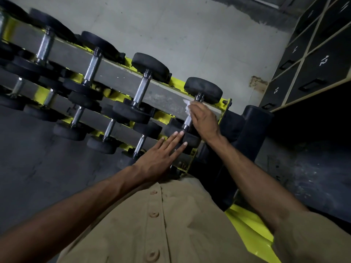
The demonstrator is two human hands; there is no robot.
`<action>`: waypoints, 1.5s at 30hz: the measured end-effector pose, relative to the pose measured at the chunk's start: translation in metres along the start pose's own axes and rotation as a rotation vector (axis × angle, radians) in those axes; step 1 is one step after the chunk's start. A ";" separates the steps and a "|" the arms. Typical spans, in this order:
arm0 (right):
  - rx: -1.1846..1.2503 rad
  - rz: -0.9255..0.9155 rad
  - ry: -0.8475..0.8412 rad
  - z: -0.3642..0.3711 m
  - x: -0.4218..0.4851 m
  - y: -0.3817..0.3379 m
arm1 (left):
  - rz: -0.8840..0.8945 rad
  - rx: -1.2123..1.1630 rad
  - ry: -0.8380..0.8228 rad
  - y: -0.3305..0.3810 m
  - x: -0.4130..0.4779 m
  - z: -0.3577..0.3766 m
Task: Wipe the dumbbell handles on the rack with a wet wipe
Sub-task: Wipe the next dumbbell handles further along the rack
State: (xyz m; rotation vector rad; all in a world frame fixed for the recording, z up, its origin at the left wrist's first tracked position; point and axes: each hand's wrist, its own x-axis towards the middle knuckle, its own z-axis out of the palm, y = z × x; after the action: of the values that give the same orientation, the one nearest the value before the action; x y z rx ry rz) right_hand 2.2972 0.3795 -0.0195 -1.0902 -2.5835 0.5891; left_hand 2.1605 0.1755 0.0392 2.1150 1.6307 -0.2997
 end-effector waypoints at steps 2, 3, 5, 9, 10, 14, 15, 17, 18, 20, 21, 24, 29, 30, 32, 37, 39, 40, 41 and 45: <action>-0.165 -0.279 -0.283 -0.008 0.002 -0.003 | -0.002 -0.001 0.018 0.000 0.000 -0.001; -0.268 -0.399 -0.408 -0.015 0.005 -0.006 | -0.003 0.003 0.020 0.001 0.001 0.000; -0.451 -0.467 -0.451 -0.029 0.025 -0.006 | -0.004 0.001 0.014 0.000 0.001 0.003; -0.719 -0.302 -0.341 -0.049 0.058 -0.011 | -0.007 -0.004 0.042 0.000 0.000 0.005; -0.724 -0.314 -0.425 -0.047 0.059 -0.019 | -0.004 -0.005 0.048 0.000 0.000 0.007; -0.579 -0.349 -0.947 -0.039 0.068 -0.055 | -0.007 -0.009 0.100 0.001 0.002 0.014; -0.585 -0.336 -0.980 -0.044 0.075 -0.056 | -0.011 -0.015 0.100 0.001 0.002 0.015; -0.632 -0.297 -0.873 -0.053 0.089 -0.050 | -0.014 -0.020 0.104 0.001 0.002 0.017; -0.678 -0.286 -0.775 -0.056 0.088 -0.046 | -0.015 -0.022 0.103 0.002 0.002 0.017; -0.690 -0.321 -0.656 -0.049 0.071 -0.044 | -0.012 -0.022 0.086 0.002 0.003 0.017; -0.629 -0.361 -0.659 -0.041 0.056 -0.043 | -0.012 -0.017 0.085 0.002 0.004 0.017; -0.353 -0.391 -0.691 -0.030 0.028 -0.039 | -0.006 -0.010 0.104 0.003 0.005 0.018; -0.264 -0.363 -0.421 -0.039 0.021 -0.012 | -0.001 0.007 0.066 0.000 0.004 0.011; -0.210 -0.296 -0.338 -0.035 0.012 -0.007 | -0.002 0.009 0.070 0.000 0.003 0.010; -0.010 -0.057 -0.179 -0.020 -0.009 -0.003 | -0.011 0.005 0.082 0.000 0.003 0.009; 0.376 0.465 0.211 0.009 -0.020 -0.015 | -0.024 -0.018 0.087 0.002 0.008 0.004; 0.432 0.596 0.339 0.011 -0.004 -0.013 | -0.016 -0.017 0.091 0.001 0.009 0.006; 0.446 0.673 0.367 0.012 0.004 -0.011 | -0.011 -0.010 0.101 0.000 0.009 0.007; 0.468 0.749 0.367 0.015 0.011 -0.009 | -0.009 -0.003 0.106 -0.001 0.009 0.007; 1.141 1.103 0.219 0.025 0.027 -0.003 | -0.014 0.010 0.109 -0.002 0.010 0.008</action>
State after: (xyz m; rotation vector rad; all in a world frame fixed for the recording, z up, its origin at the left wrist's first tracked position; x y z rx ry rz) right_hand 2.2671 0.3909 -0.0377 -1.7559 -0.8536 1.6917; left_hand 2.1617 0.1809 0.0278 2.1628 1.7084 -0.2005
